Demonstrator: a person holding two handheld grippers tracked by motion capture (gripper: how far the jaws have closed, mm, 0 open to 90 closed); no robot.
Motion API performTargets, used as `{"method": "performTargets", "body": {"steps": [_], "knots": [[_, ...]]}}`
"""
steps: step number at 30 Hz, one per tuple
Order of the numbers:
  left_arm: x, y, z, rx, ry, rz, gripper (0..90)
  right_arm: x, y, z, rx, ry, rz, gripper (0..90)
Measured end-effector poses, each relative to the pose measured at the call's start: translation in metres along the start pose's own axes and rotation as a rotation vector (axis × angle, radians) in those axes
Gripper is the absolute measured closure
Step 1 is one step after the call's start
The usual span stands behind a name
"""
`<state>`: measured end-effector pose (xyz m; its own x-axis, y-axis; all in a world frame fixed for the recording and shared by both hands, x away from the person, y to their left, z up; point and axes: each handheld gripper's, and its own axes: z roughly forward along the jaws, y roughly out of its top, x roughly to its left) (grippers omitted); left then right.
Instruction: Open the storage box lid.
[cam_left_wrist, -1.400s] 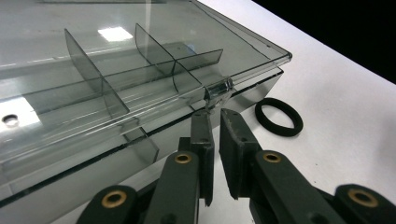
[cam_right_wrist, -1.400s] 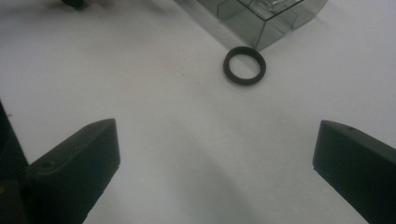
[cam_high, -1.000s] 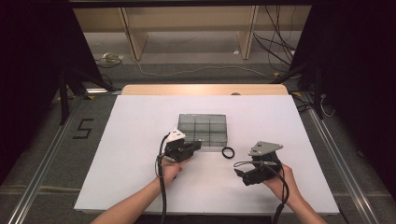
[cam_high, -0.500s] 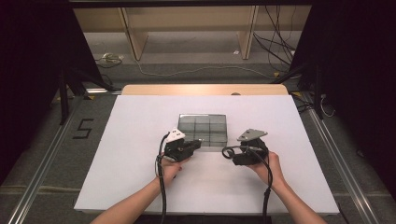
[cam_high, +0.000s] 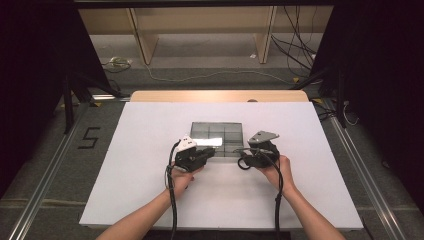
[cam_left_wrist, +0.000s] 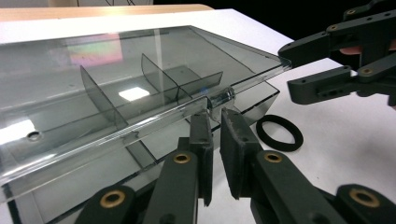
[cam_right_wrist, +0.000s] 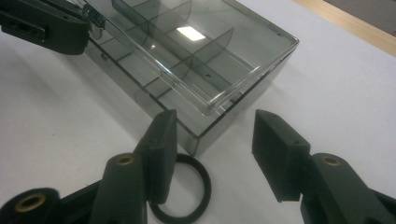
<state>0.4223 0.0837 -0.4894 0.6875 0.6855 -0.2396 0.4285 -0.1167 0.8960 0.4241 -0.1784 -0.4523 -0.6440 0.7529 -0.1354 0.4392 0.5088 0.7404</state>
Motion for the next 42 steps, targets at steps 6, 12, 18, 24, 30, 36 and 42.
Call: {"method": "performTargets", "body": {"steps": [6, 12, 18, 24, 30, 36, 42], "knots": [[0.0, 0.001, -0.001, 0.001, 0.003, 0.009, 82.0, 0.002, 0.003, 0.005, -0.013, -0.036, -0.008, 59.4], [0.001, 0.003, -0.002, -0.007, 0.003, 0.02, 81.4, 0.008, 0.006, 0.008, -0.022, -0.064, -0.028, 65.2], [0.001, 0.004, -0.005, -0.004, 0.005, 0.018, 78.1, 0.007, 0.005, 0.009, -0.028, -0.057, -0.009, 66.5], [0.0, 0.004, -0.014, 0.018, 0.018, 0.036, 67.0, 0.007, 0.005, 0.009, -0.029, -0.057, -0.009, 66.0], [0.0, 0.005, -0.024, 0.034, 0.046, 0.06, 51.6, 0.008, 0.006, 0.008, -0.03, -0.063, -0.007, 66.2], [0.002, 0.008, -0.031, 0.057, 0.071, 0.069, 37.6, 0.007, 0.007, 0.007, -0.044, -0.062, -0.004, 66.5], [0.003, 0.006, -0.039, 0.087, 0.092, 0.092, 31.4, 0.007, 0.007, 0.007, -0.043, -0.06, -0.001, 66.5]]}}
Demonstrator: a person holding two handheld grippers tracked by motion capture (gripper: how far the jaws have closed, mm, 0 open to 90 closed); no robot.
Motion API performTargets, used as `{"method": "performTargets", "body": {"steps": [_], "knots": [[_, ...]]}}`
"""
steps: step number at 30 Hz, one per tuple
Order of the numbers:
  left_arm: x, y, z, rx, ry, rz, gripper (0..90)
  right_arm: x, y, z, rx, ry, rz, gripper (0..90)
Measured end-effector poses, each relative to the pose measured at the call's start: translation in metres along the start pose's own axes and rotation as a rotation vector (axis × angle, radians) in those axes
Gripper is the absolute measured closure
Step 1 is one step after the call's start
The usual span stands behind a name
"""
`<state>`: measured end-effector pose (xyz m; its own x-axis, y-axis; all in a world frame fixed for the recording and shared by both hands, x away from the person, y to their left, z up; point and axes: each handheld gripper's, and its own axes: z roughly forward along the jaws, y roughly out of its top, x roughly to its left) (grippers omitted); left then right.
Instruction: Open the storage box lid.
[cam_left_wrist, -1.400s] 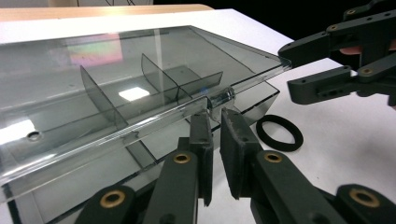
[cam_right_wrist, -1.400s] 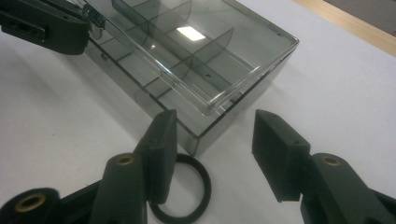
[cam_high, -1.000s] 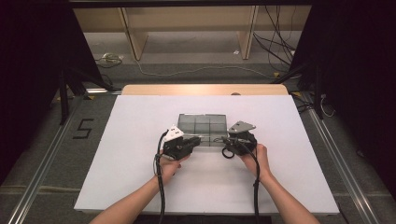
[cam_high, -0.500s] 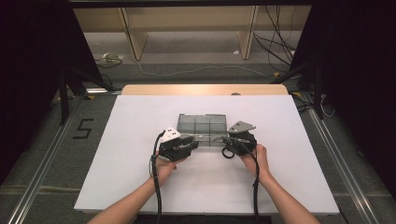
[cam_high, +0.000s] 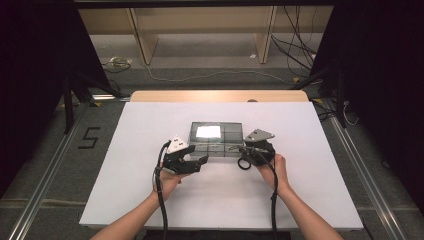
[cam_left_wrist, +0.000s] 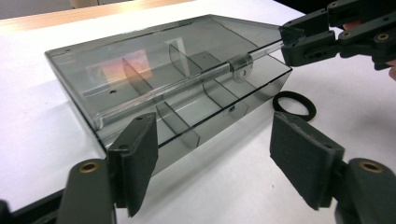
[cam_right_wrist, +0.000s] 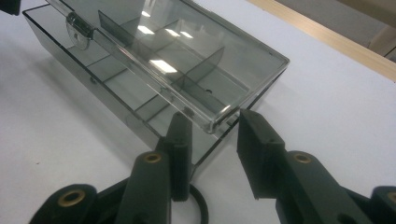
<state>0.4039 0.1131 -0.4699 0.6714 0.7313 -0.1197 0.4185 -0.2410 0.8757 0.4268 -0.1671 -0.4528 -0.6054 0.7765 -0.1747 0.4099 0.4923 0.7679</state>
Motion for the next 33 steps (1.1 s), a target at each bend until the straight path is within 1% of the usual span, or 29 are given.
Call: {"method": "performTargets", "body": {"steps": [2, 5, 7, 10, 11, 14, 16, 18, 23, 25, 29, 33], "knots": [[0.001, -0.001, -0.003, 0.006, 0.012, 0.016, 29.4, 0.0, 0.0, 0.0, -0.001, 0.001, 0.003, 66.5], [0.003, -0.001, -0.006, 0.016, 0.022, 0.024, 27.3, 0.0, 0.0, 0.0, -0.003, 0.001, 0.006, 66.5], [0.005, -0.001, -0.008, 0.01, 0.034, 0.027, 26.0, -0.001, 0.001, 0.0, -0.003, 0.003, 0.01, 66.5], [0.008, 0.001, -0.009, 0.01, 0.076, 0.044, 24.6, -0.001, 0.001, 0.0, -0.002, 0.006, 0.013, 66.5], [0.009, 0.002, -0.009, 0.014, 0.085, 0.051, 23.9, -0.001, 0.0, 0.0, -0.002, 0.007, 0.013, 66.5], [0.011, 0.004, -0.01, 0.003, 0.116, 0.069, 24.5, -0.001, 0.001, 0.0, -0.002, 0.006, 0.014, 66.5], [0.012, 0.006, -0.009, 0.002, 0.137, 0.081, 26.5, -0.001, 0.001, 0.0, -0.001, 0.007, 0.015, 66.6], [0.013, 0.007, -0.008, 0.0, 0.16, 0.092, 31.5, -0.001, 0.001, 0.0, -0.001, 0.006, 0.014, 66.6], [0.013, 0.008, -0.004, 0.007, 0.194, 0.135, 40.5, -0.001, 0.001, 0.0, 0.001, 0.006, 0.015, 66.6], [0.014, 0.008, -0.002, 0.008, 0.206, 0.138, 43.6, -0.001, 0.001, 0.0, 0.002, 0.007, 0.016, 66.7], [0.013, 0.007, 0.001, 0.006, 0.228, 0.175, 48.9, 0.0, 0.0, 0.0, 0.003, 0.006, 0.017, 66.7], [0.014, 0.006, 0.003, -0.004, 0.242, 0.189, 52.6, -0.001, 0.0, 0.0, 0.003, 0.006, 0.017, 66.7]]}}
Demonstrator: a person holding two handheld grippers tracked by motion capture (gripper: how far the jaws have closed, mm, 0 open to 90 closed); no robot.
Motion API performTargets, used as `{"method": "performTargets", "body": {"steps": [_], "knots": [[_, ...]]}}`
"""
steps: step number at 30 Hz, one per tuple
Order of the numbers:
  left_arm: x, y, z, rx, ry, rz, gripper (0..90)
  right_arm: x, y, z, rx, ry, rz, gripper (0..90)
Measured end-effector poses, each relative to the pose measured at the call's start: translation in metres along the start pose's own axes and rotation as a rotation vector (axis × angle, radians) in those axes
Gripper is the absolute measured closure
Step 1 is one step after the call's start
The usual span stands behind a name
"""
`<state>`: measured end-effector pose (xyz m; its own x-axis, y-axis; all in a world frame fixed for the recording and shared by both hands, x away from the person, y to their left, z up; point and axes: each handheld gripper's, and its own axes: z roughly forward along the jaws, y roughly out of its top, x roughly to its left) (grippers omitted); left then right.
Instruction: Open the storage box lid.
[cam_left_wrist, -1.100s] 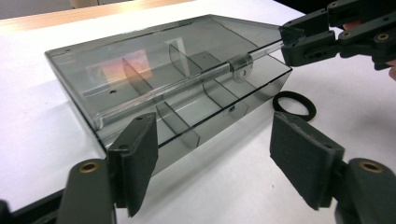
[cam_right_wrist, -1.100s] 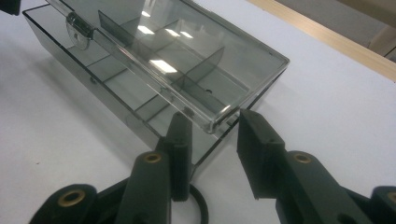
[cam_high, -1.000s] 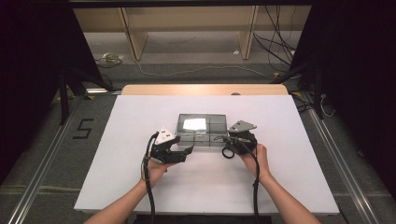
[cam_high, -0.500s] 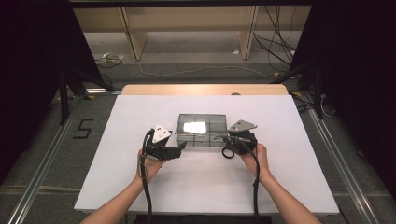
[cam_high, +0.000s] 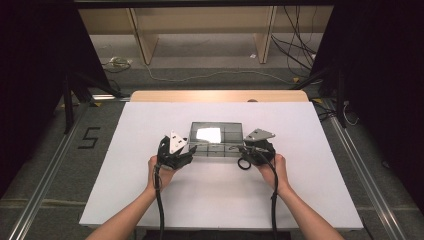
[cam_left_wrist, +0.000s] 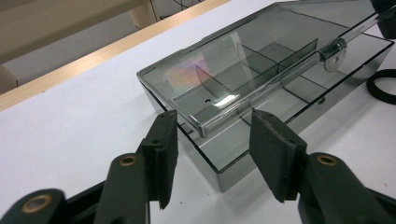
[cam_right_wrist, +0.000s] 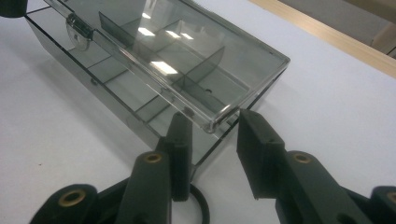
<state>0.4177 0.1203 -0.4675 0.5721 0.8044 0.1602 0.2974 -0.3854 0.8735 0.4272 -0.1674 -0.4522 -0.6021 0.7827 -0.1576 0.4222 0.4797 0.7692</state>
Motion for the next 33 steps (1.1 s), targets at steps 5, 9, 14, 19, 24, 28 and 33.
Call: {"method": "performTargets", "body": {"steps": [5, 9, 14, 19, 24, 28, 33], "knots": [[0.0002, -0.0016, 0.0008, -0.017, 0.013, 0.032, 55.1, -0.0003, 0.0001, -0.0003, -0.002, 0.001, -0.003, 66.9], [0.0005, -0.0027, 0.0022, -0.025, 0.017, 0.041, 55.3, -0.0003, 0.0002, -0.0003, -0.002, 0.001, -0.003, 66.9], [0.0001, -0.004, 0.0048, -0.026, 0.031, 0.061, 55.5, -0.0003, 0.0002, -0.0003, -0.001, 0.001, -0.004, 66.9], [-0.0011, -0.0047, 0.0061, -0.038, 0.033, 0.075, 59.4, -0.0004, 0.0003, -0.0004, 0.0, -0.004, -0.006, 67.5], [-0.0009, -0.0042, 0.0061, -0.052, 0.039, 0.081, 60.1, -0.0013, 0.0008, -0.0012, -0.006, -0.013, -0.013, 65.3], [-0.0003, -0.0041, 0.0061, -0.059, 0.037, 0.078, 60.6, -0.0019, 0.001, -0.0022, -0.015, -0.018, -0.017, 64.2], [-0.0001, -0.0031, 0.0055, -0.065, 0.036, 0.086, 60.8, -0.0026, 0.0013, -0.003, -0.018, -0.025, -0.019, 64.5]]}}
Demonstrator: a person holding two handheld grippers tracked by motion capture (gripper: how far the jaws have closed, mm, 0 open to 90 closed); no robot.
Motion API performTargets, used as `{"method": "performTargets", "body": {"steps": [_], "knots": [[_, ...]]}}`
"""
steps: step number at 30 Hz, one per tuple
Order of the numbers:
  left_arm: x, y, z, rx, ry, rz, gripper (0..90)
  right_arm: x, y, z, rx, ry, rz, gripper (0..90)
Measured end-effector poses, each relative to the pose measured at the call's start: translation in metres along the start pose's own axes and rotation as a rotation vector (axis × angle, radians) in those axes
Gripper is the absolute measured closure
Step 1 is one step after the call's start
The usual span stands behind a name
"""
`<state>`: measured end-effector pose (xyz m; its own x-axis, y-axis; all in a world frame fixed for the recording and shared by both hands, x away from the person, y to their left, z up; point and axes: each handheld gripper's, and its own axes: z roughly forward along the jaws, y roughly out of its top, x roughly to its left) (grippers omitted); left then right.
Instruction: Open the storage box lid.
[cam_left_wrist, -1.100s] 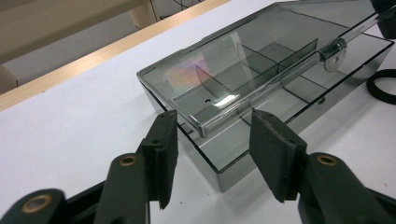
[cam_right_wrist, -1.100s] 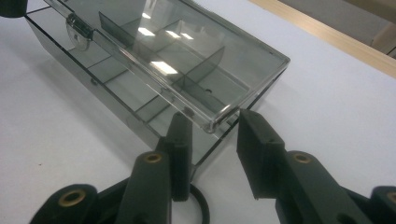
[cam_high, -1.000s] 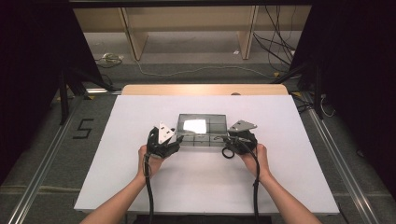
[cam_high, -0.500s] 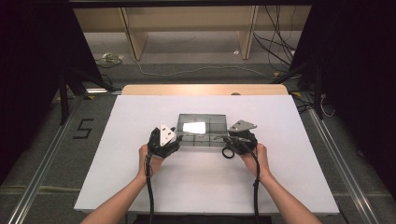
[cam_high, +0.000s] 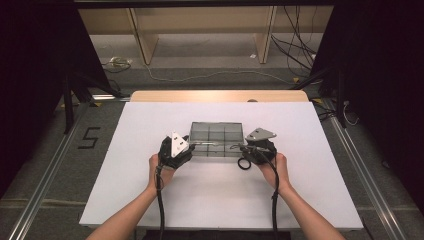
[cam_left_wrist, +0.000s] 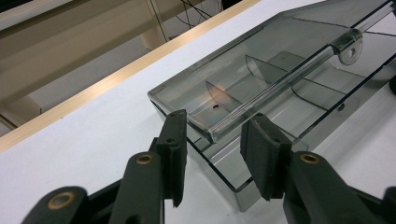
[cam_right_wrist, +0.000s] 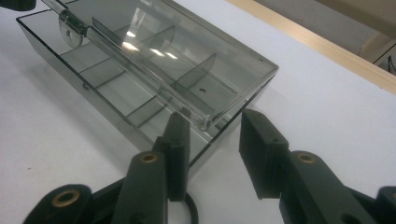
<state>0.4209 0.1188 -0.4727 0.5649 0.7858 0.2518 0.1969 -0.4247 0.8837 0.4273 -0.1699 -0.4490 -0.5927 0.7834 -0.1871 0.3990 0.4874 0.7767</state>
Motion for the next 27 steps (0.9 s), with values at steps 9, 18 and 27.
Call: {"method": "performTargets", "body": {"steps": [9, 18, 27], "knots": [[0.0005, 0.0003, -0.0009, -0.003, -0.001, -0.009, 62.1, 0.0014, 0.0018, -0.0013, -0.019, 0.01, -0.017, 65.7], [-0.0011, 0.0015, -0.0025, -0.005, -0.003, -0.014, 62.7, -0.0002, 0.0016, -0.0024, -0.021, 0.007, -0.02, 66.1], [-0.005, 0.0031, -0.0054, -0.01, -0.004, -0.007, 63.3, -0.0025, 0.0015, -0.004, -0.025, 0.005, -0.019, 66.3]]}}
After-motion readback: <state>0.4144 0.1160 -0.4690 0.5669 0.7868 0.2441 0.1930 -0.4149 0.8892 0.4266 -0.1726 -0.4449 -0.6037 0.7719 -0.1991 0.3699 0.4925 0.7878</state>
